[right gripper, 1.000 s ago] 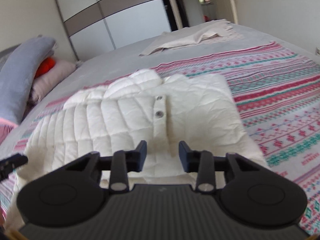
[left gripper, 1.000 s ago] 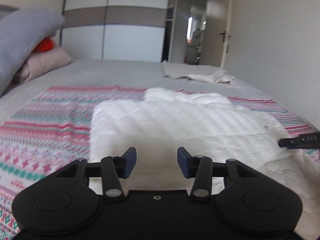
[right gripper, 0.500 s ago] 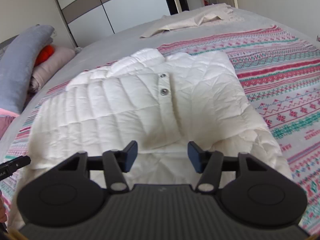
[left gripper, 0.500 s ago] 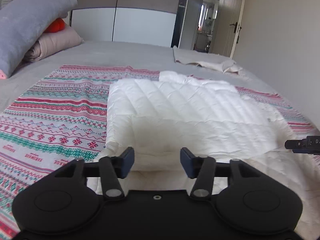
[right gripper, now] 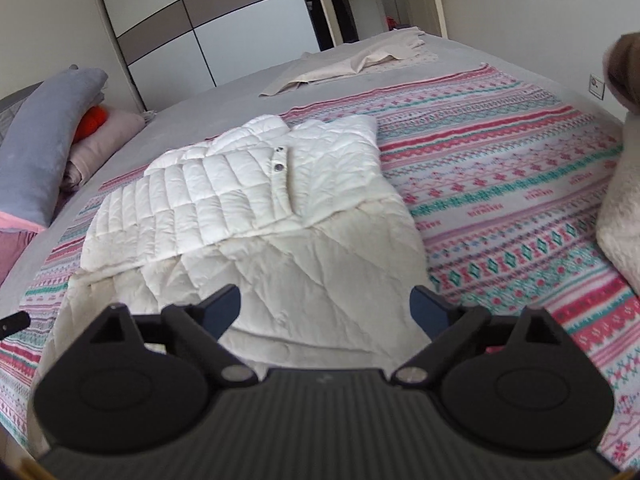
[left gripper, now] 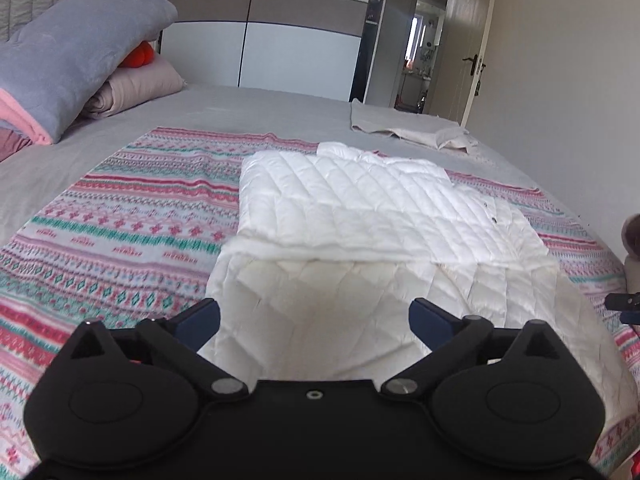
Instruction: Fold large clothes
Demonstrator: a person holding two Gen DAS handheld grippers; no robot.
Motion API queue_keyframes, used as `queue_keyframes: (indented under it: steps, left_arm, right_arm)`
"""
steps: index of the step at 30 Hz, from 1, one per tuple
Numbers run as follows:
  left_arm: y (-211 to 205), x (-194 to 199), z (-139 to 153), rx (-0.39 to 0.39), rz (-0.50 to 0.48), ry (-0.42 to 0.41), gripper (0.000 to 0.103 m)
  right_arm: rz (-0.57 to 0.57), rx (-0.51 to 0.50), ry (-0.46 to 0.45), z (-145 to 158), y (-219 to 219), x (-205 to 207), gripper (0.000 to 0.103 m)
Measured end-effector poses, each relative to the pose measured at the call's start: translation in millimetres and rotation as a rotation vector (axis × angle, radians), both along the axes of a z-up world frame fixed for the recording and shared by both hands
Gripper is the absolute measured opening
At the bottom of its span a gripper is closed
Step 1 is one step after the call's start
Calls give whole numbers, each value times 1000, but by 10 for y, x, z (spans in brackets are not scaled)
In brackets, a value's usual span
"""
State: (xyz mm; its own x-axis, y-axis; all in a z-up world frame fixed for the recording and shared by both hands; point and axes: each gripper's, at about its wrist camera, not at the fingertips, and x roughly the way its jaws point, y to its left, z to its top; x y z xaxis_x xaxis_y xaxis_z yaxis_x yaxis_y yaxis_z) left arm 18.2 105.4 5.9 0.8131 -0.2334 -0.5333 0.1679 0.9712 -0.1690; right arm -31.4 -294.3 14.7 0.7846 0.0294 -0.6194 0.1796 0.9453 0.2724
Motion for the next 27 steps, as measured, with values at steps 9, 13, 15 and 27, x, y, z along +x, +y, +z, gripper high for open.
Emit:
queue_keyframes:
  steps: [9,13,15,27]
  left_arm:
    - [318,-204,-209,-73,-9,134,103]
    - [469,-224,-357,-115,-17,193,103]
    - [554,-236,-443,-162,-36,234,103]
    - [951,-309,-621,-529,-119,366,102]
  right_arm:
    - [-72,120,44,-144,-479,-522,100]
    - [-104,211,74,-263,-694,-713,100]
    - [-116,276,90,-338,-806,-790,100]
    - [-85,635,70,-625,-1181,-1018,95]
